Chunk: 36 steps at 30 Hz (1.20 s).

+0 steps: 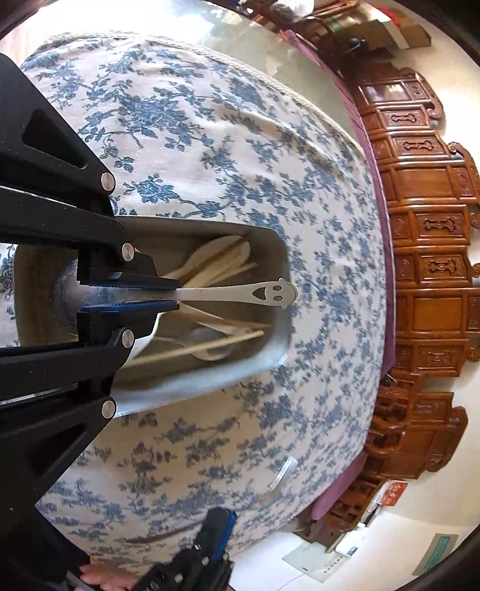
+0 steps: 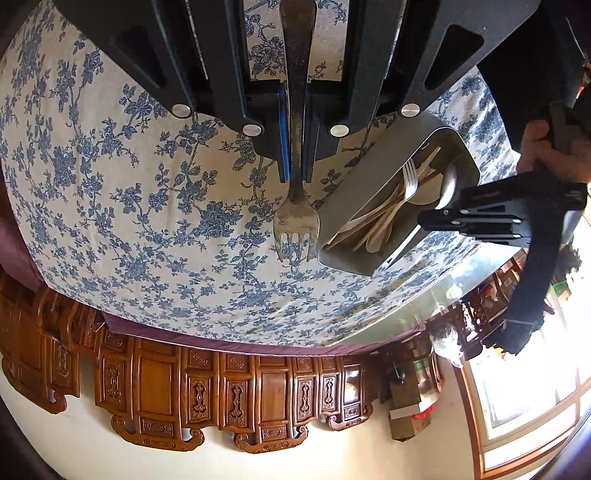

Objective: Organize utensils
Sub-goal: 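Carry the smiley spoon to the grey tray and lower it in with the left tool, then lower the metal fork into the tray and open the right tool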

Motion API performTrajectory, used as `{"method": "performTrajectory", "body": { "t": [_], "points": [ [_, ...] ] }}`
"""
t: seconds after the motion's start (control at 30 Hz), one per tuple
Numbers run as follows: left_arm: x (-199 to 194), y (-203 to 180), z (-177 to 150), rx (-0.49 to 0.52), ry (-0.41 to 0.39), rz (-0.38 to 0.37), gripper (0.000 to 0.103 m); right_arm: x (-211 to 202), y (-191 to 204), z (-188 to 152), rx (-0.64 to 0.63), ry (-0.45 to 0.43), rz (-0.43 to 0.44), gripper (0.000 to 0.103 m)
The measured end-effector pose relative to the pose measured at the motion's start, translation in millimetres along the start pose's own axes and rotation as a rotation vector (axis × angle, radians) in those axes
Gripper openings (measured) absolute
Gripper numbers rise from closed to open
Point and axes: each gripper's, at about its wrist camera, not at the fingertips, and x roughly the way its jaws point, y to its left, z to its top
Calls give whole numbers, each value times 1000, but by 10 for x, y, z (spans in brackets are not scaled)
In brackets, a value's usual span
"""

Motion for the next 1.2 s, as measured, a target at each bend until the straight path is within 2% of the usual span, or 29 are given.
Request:
{"method": "performTrajectory", "body": {
  "t": [0.27, 0.47, 0.77, 0.83, 0.93, 1.2],
  "points": [
    [174, 20, -41, 0, 45, 17, 5, 22, 33, -11, -9, 1, 9, 8],
    [133, 47, -51, -16, 48, 18, 6, 31, 36, -11, 4, 2, 11, 8],
    [-310, 39, -67, 9, -5, -5, 7, 38, 238, 16, 5, 10, 18, 8],
    [-399, 43, -78, 13, -18, -11, 13, 30, 331, 25, 1, 8, 24, 8],
    [-544, 74, -103, 20, -44, -14, 14, 20, 443, 49, 20, 1, 35, 8],
    [-805, 234, -76, 22, -79, -14, 14, 45, 754, 290, 13, 3, 63, 8]
  ]
}}
